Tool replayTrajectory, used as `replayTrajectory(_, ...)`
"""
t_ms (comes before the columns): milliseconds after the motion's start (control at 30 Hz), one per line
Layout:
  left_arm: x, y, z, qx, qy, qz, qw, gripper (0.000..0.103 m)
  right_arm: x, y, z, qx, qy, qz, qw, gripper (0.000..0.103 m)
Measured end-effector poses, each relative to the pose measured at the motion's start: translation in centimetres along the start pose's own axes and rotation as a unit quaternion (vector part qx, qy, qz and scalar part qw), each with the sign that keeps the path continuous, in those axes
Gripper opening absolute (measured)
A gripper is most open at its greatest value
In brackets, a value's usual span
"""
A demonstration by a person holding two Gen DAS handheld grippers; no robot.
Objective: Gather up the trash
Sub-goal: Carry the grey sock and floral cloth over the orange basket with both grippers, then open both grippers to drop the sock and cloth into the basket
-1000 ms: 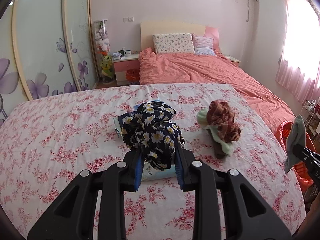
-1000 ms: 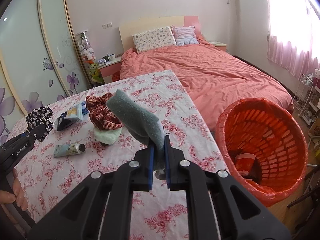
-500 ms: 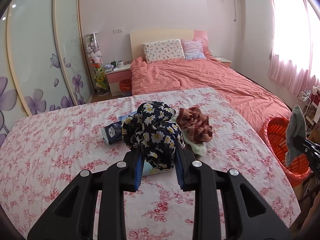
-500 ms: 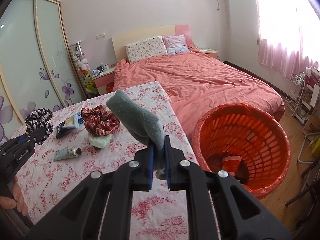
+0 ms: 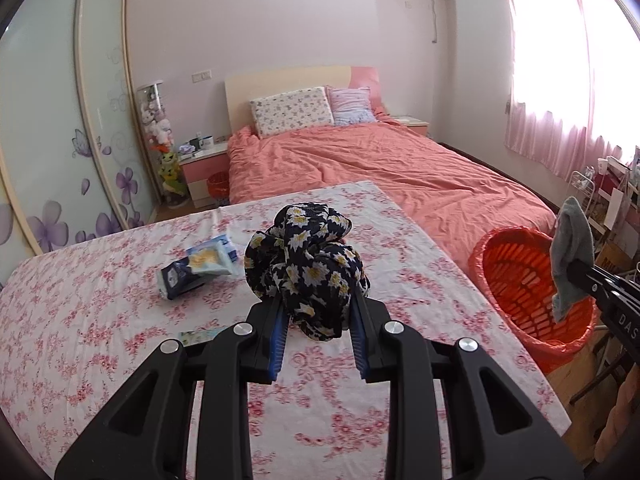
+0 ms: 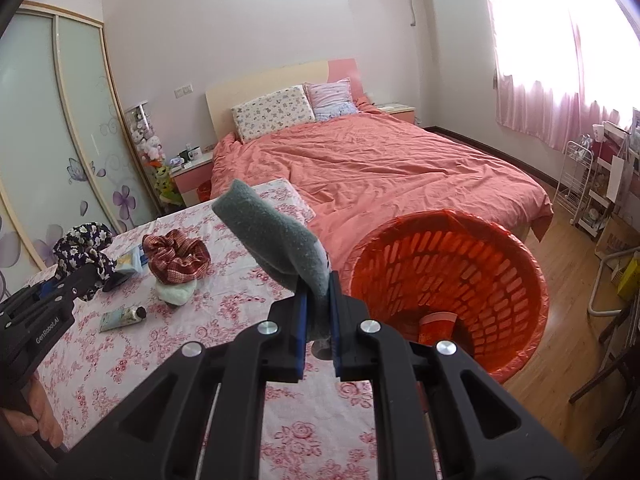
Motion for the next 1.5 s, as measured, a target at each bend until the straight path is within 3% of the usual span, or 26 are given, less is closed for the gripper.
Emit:
replayTrajectory(733,1.2,11.0,-0.5,0.034,-0.002,0.086,0.9957,0.028,-0.5,9.5,-0.1,0.034,0.012,0.061,0.997,0.011)
replayTrajectory(1233,2.5,19.6,-0.9,0.055,-0.007,0.180,0.9821,0.028,0.7,14.4,-0.3,0.067,0.008,0.062,0.996,0.011)
replayTrajectory(1500,3.9,22.2,-0.4,0.063,-0.018,0.208,0.9760,0.028,2.5,16.3,-0.5,0.085,0.000,0.050,0.995,0.011)
Point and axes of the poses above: each gripper's, at about its wrist camera, not at the fingertips, and x roughly the way its jaws point, y to its right, z to its underside, the point moved 9 cm from there along x, roughly the way its jaws point
